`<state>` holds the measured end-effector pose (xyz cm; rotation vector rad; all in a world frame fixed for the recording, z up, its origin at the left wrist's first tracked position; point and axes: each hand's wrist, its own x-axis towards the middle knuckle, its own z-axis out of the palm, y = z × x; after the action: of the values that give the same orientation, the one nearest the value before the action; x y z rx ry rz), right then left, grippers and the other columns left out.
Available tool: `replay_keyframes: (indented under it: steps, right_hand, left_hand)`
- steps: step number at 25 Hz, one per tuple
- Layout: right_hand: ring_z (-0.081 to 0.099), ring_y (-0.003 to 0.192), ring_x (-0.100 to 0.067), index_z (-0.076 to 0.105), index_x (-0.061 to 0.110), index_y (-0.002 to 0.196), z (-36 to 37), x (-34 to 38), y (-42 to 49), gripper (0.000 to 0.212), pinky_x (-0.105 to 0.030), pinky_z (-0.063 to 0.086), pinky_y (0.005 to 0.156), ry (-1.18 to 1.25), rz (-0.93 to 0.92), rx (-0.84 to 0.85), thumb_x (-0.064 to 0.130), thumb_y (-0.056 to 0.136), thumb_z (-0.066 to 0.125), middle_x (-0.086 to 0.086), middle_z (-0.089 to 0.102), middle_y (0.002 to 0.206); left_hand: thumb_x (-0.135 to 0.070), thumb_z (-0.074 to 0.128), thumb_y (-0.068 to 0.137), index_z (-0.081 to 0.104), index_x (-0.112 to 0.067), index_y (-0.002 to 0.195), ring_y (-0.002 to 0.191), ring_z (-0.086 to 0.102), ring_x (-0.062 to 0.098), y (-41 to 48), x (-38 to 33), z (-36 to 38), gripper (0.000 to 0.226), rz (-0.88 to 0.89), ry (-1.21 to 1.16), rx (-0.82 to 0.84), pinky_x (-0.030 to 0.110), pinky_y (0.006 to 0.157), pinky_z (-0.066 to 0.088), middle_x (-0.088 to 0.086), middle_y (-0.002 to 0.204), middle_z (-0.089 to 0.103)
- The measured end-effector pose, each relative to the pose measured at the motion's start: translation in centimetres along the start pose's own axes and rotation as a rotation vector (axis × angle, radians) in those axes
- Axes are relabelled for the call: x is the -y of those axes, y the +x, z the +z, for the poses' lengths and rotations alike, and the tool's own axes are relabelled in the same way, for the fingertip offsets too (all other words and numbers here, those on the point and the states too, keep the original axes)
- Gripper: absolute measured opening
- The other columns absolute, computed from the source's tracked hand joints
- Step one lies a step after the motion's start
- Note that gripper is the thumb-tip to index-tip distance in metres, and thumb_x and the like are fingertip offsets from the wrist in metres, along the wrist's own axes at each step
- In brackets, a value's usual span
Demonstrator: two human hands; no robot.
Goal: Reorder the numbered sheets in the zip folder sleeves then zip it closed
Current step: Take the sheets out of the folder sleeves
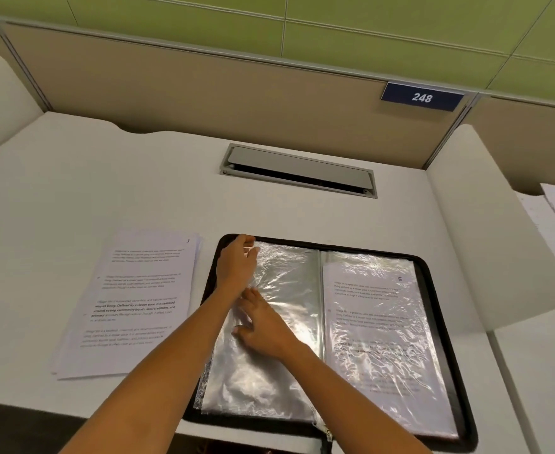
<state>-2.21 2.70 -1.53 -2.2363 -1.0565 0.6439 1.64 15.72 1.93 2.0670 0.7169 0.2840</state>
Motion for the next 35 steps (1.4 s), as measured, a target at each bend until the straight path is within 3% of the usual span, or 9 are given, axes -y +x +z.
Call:
replay_keyframes:
  steps: [3,6,9,13,19,22,27,30,35]
  right_hand:
    - [0.051,0.118,-0.022,0.043,0.012,0.139,-1.9,-0.2,0.1,0.056,-0.035,0.048,0.097,0.115,0.000,-0.062,0.007,0.084,0.054,-0.008,0.048,0.139]
    - [0.060,0.086,-0.016,0.054,0.010,0.124,-5.3,-2.0,-0.7,0.039,-0.024,0.048,0.078,0.158,0.087,-0.243,0.002,0.085,0.054,-0.005,0.064,0.111]
    - [0.062,0.108,-0.024,0.052,0.013,0.135,-9.4,-5.5,-2.0,0.045,-0.029,0.047,0.093,0.082,0.211,-0.341,0.005,0.091,0.053,-0.006,0.057,0.136]
    - [0.047,0.128,-0.026,0.047,0.012,0.138,-14.5,-11.8,-4.2,0.044,-0.030,0.043,0.096,-0.145,0.393,-0.333,0.010,0.094,0.053,-0.009,0.044,0.146]
    - [0.018,0.147,-0.026,0.026,0.010,0.150,-19.4,-19.0,-8.1,0.064,-0.042,0.018,0.119,-0.391,0.591,-0.225,0.030,0.096,0.054,-0.011,0.023,0.158]
    - [0.028,0.143,-0.030,0.025,0.013,0.151,-19.6,-19.5,-9.4,0.059,-0.040,0.020,0.117,-0.421,0.555,-0.250,0.027,0.099,0.049,-0.007,0.030,0.156]
    - [0.058,0.108,-0.038,0.069,0.016,0.115,-18.3,-20.6,-10.5,0.032,-0.045,0.048,0.094,-0.412,0.353,-0.583,0.006,0.085,0.065,-0.015,0.064,0.116]
    - [0.058,0.095,-0.029,0.074,0.018,0.103,-18.8,-20.9,-10.7,0.026,-0.040,0.050,0.082,-0.386,0.208,-0.688,0.009,0.079,0.074,-0.008,0.063,0.097]
    - [0.055,0.086,-0.017,0.073,0.024,0.093,-20.4,-21.4,-10.2,0.011,-0.041,0.043,0.088,-0.391,0.138,-0.639,0.029,0.084,0.070,0.008,0.067,0.071]
  left_hand:
    - [-0.025,0.060,0.094,0.063,-0.019,0.116,0.105,0.062,0.012,-0.5,-0.6,1.4,0.023,0.078,0.050,0.091,0.026,0.086,0.047,-0.006,0.113,0.068]
    - [-0.026,0.058,0.094,0.063,-0.022,0.117,0.107,0.063,0.015,-1.1,-1.3,2.9,0.024,0.140,0.117,0.136,0.034,0.091,0.050,-0.006,0.116,0.068]
    - [-0.029,0.058,0.094,0.063,-0.024,0.119,0.108,0.063,0.019,-2.0,-2.5,4.6,0.026,0.216,0.198,0.175,0.038,0.094,0.049,-0.006,0.117,0.068]
    - [-0.032,0.059,0.093,0.061,-0.026,0.123,0.107,0.062,0.025,-2.7,-4.4,7.4,0.031,0.264,0.250,0.256,0.040,0.095,0.048,0.000,0.116,0.069]
    - [-0.030,0.061,0.093,0.056,-0.022,0.131,0.126,0.048,0.023,-3.3,-7.4,11.6,0.039,0.367,0.328,0.337,0.034,0.107,0.030,0.003,0.135,0.057]
    - [-0.031,0.061,0.093,0.055,-0.022,0.131,0.129,0.045,0.020,-3.2,-8.2,13.6,0.040,0.422,0.391,0.357,0.034,0.109,0.025,0.001,0.136,0.056]
    - [-0.032,0.063,0.091,0.051,-0.024,0.135,0.132,0.039,0.018,-2.8,-9.3,16.0,0.046,0.530,0.516,0.363,0.038,0.108,0.026,-0.004,0.142,0.049]
    - [-0.033,0.062,0.091,0.054,-0.029,0.133,0.131,0.039,0.016,-2.5,-10.2,17.2,0.043,0.600,0.587,0.355,0.037,0.106,0.026,-0.007,0.140,0.050]
    - [-0.037,0.056,0.093,0.069,-0.034,0.106,0.109,0.052,0.013,-2.9,-10.6,18.3,0.019,0.685,0.651,0.349,0.035,0.102,0.026,-0.011,0.111,0.065]
